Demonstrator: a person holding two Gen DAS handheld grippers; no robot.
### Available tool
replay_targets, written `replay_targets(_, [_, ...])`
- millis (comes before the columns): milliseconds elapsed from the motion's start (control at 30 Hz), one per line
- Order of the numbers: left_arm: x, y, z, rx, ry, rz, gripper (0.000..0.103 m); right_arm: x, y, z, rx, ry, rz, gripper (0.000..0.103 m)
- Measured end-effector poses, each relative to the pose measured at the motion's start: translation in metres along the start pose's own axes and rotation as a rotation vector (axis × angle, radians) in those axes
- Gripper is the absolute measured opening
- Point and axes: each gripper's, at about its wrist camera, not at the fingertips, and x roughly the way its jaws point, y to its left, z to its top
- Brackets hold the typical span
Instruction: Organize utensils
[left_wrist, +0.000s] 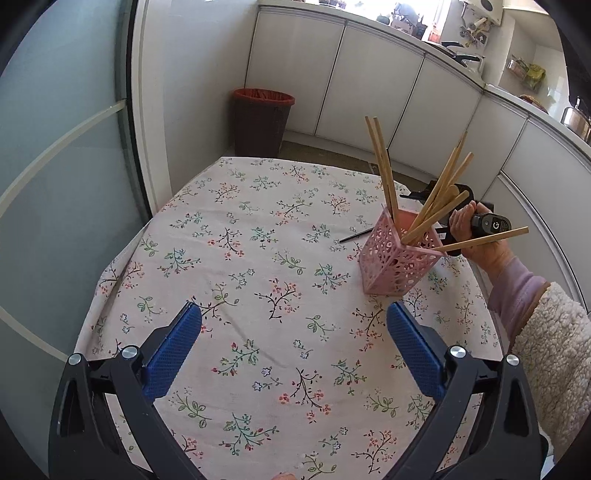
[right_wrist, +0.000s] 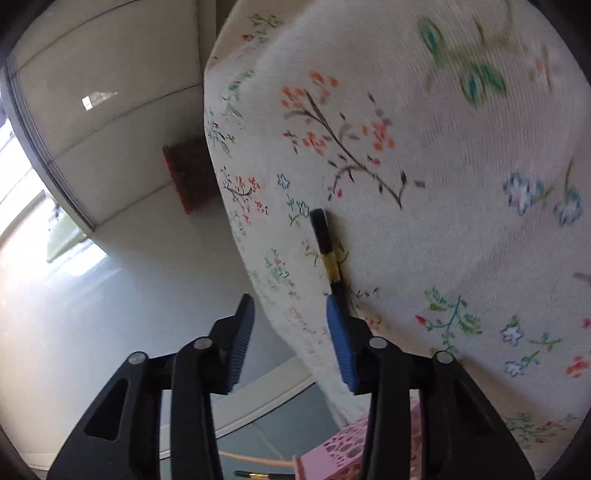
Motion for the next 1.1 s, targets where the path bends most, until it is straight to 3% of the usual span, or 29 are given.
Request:
replay_targets(33, [0.002,0.001,0.0,-0.003,0.007,0.0,0.096,-0.001,0.005,0.001,-0.02,-0.01,-0.055,0.054])
replay_targets(200, [0.013,0.001,-0.001,0.004,0.057,0.013,0.096,0.004,0.042,0.003,-0.112,-0.041,-0.271,0.052])
replay_targets(267, [0.015,0.003,-0.001,-0.005,0.071,0.015,0.096,0.008,0.051,0.01,-0.104,-0.053,-0.345,0.036])
replay_targets(367, [0.022,0.01,-0.001,-0.029,0.108,0.032,0.096,0.015,0.061,0.021,-0.071,-0.019,-0.408,0.035])
replay_targets(500, [0.038,0.02,-0.005,-0.104,0.204,0.0,0.096,0.03,0.087,0.02,-0.189,0.004,-0.583,0.033])
replay_targets(533, [0.04,0.023,-0.005,-0.119,0.221,-0.002,0.096,0.031,0.089,0.02,-0.189,0.004,-0.599,0.03])
replay_targets(600, [0.041,0.027,-0.006,-0.137,0.23,0.01,0.096,0.037,0.1,0.018,-0.184,-0.001,-0.645,0.011])
replay_targets(767, [0.038,0.028,-0.005,-0.137,0.217,0.013,0.096,0.028,0.1,0.021,-0.216,-0.005,-0.6,0.007])
replay_targets(933, [0.034,0.024,-0.004,-0.116,0.201,0.005,0.096,-0.007,0.098,0.018,-0.266,-0.102,-0.677,0.009])
replay_targets(1033, [0.032,0.023,-0.003,-0.112,0.194,-0.004,0.096,-0.041,0.092,0.02,-0.292,-0.208,-0.616,0.008])
replay_targets(1100, [0.032,0.022,-0.003,-0.106,0.19,-0.011,0.096,-0.069,0.09,0.018,-0.324,-0.306,-0.492,0.007])
